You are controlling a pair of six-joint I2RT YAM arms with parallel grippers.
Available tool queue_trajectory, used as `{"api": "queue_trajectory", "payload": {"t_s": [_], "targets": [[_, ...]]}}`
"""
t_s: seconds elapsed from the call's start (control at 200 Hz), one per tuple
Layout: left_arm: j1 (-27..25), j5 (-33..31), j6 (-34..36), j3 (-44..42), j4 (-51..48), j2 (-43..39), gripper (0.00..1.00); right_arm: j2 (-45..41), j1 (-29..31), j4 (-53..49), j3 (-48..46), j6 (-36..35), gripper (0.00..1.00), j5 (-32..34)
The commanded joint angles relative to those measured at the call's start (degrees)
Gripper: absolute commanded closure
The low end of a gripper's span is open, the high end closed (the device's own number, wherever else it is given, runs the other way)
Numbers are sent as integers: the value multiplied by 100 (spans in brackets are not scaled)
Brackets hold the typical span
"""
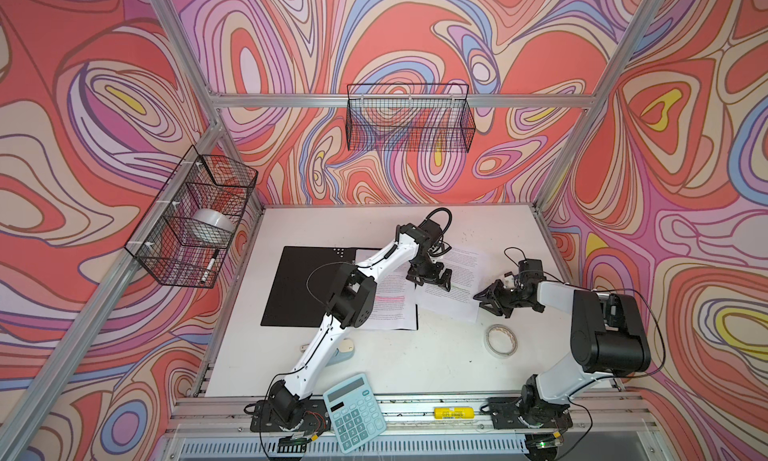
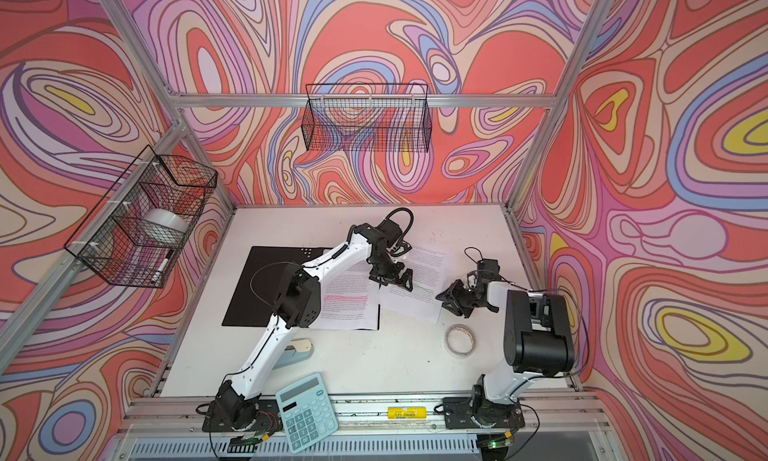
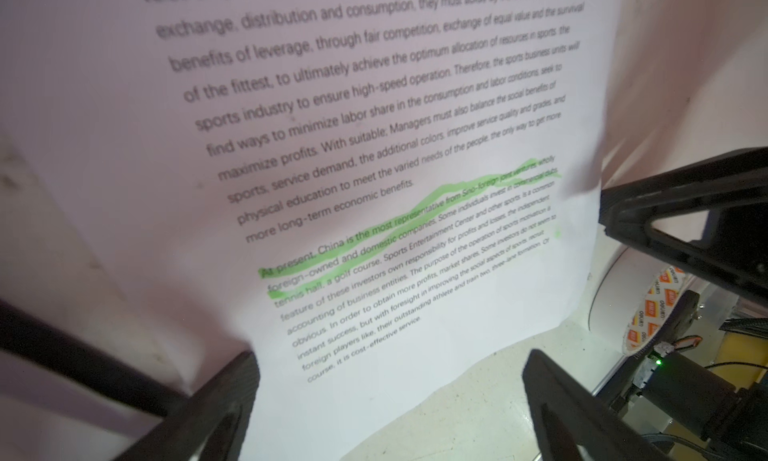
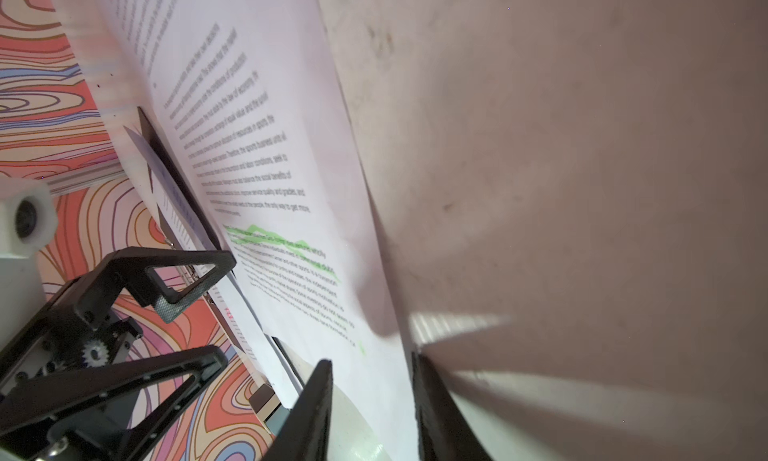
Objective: Put the files into the folder
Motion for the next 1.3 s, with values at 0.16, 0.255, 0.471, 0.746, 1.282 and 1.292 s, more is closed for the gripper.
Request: {"api": "queue_trajectory", "payload": {"t_s": [0.16,0.255,0.471,0.746,1.282,1.292], "targets": [[-31,108,-4,189,-133,242,0,-288,-39,614,-371,251,67,-222],[-31,171,-13,198,-128,287,0,-310,-38,825,-423,315,67,-427],[-30,301,70,349,-155,340,0,-247,-38,1351,-620,374,68,-677],[-31,623,184,448,-221,325,0,-1,-39,1588,-602,345,79,-630],[996,852,617,807,-525,-1435,0,-708,-38,-143,836,-552,100,-528],[1038,844,602,777,-517,-1488,0,-719,-38,-185,903,-569,100,-539]]}}
